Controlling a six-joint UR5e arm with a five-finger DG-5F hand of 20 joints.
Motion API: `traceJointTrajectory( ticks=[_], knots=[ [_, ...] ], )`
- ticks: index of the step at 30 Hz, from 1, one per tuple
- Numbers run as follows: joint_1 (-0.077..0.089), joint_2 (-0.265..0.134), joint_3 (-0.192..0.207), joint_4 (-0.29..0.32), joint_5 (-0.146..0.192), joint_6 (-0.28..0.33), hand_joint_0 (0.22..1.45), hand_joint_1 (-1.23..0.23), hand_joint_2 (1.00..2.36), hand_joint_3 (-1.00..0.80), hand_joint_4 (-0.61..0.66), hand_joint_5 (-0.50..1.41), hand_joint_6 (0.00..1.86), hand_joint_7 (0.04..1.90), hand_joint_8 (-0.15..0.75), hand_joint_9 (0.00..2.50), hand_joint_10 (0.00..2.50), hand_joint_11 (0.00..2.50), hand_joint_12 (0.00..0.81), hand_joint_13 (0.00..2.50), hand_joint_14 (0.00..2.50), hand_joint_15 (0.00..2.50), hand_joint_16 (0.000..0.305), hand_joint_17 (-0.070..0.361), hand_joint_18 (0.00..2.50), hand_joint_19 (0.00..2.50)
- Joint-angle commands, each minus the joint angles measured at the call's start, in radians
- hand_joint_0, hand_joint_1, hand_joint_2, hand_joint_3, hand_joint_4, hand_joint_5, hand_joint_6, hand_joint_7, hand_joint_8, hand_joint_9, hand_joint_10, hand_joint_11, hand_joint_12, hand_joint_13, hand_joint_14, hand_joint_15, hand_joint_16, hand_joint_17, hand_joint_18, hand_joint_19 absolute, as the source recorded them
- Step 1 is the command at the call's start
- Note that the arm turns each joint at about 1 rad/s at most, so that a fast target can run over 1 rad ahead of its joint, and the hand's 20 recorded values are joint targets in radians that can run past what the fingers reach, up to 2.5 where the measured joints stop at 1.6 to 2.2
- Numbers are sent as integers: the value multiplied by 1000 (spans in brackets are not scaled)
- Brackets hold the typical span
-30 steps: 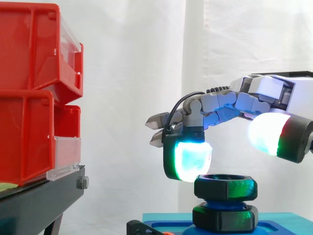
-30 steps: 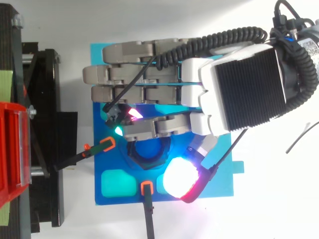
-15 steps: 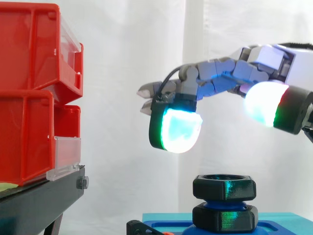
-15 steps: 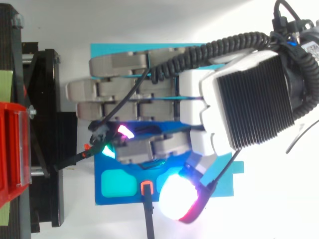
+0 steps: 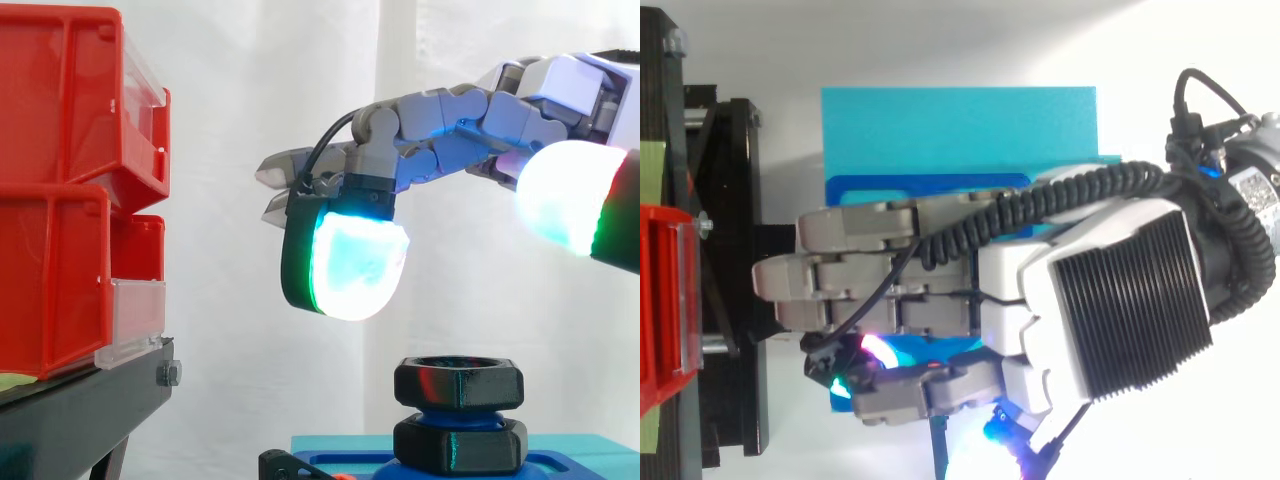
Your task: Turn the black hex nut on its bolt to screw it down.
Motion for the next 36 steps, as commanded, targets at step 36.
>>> traceJointTrajectory(
  ticks=[36],
  knots=[
    [-25, -49, 46, -50, -6, 3, 488, -131, 1000, -500, 190, -40, 573, 1328, 288, 736, 0, 6, 369, 436, 0, 23, 55, 124, 324, 168]
  ],
)
